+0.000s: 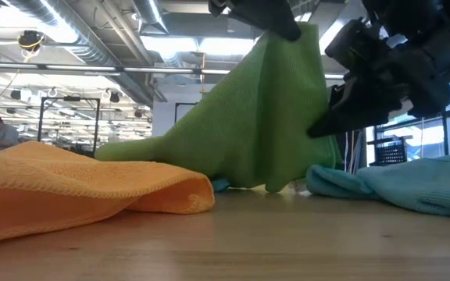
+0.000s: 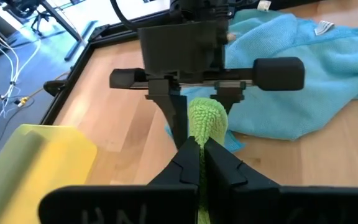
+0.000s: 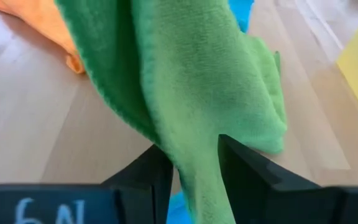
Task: Fold microfiber towels
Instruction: Fold the green microfiber cloth
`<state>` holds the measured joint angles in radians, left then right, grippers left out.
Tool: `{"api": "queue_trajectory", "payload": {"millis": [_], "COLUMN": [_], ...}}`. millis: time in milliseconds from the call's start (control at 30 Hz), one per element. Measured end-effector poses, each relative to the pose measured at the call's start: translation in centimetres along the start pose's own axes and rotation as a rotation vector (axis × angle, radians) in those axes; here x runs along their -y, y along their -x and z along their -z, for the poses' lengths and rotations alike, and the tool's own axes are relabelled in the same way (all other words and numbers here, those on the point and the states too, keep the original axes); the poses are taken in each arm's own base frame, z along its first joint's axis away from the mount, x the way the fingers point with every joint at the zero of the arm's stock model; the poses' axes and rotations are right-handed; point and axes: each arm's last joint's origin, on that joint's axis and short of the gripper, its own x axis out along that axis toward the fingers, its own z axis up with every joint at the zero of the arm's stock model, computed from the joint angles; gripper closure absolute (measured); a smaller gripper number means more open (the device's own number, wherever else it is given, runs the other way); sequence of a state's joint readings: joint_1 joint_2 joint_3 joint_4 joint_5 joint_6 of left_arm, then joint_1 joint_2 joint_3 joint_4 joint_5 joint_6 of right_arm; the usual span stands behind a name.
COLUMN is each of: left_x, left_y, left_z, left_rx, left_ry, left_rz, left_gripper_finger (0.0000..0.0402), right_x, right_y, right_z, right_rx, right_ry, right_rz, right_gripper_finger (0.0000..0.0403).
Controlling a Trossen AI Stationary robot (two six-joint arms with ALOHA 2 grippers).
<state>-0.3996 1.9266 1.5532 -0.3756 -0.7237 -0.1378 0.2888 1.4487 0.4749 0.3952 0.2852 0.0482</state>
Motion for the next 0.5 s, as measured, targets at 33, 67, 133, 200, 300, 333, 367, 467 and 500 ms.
{"api": "queue_trajectory", "payload": {"millis": [33,67,133,200,300,333,367,467,500], "left_x": [0.01,0.02,0.08,0.12,0.30,0.35,0.45,0.70,0.77], "left_y": [0.01,0.01,0.06,0.10,0.24,0.30,0.37,0.58,0.64], "left_z": [0.00,0.00,0.01,0.01,0.03,0.02,0.04,0.07,0.08], "left_rx": [0.000,0.000,0.001,0.001,0.003,0.004,0.005,0.007,0.008], "left_ry": [-0.003,-0.008,-0.011,-0.012,-0.014,-0.015,-0.016,-0.020,-0.021], "left_rz": [0.001,0.001,0.002,0.003,0.008,0.010,0.012,0.020,0.022], "left_gripper_finger": [0.0401,0.0401,0.0401,0.0401,0.0401,0.0401,0.0401,0.0401,0.0401], "right_x": [0.03,0.04,0.06,0.10,0.26,0.34,0.42,0.59,0.62], "right_y": [-0.01,-0.01,-0.03,-0.06,-0.12,-0.15,-0.17,-0.21,-0.22], "right_z": [-0.01,-0.03,-0.15,-0.27,-0.40,-0.41,-0.41,-0.42,-0.42], "right_rx": [0.000,0.002,0.013,0.024,0.034,0.033,0.033,0.033,0.033], "right_ry": [-0.001,-0.001,-0.006,-0.012,-0.020,-0.023,-0.025,-0.028,-0.029], "right_rz": [0.001,0.001,-0.013,-0.037,-0.069,-0.079,-0.081,-0.076,-0.075], "right_gripper_finger": [0.0279,0.0285,0.0303,0.0328,0.0371,0.0386,0.0393,0.0388,0.0385]}}
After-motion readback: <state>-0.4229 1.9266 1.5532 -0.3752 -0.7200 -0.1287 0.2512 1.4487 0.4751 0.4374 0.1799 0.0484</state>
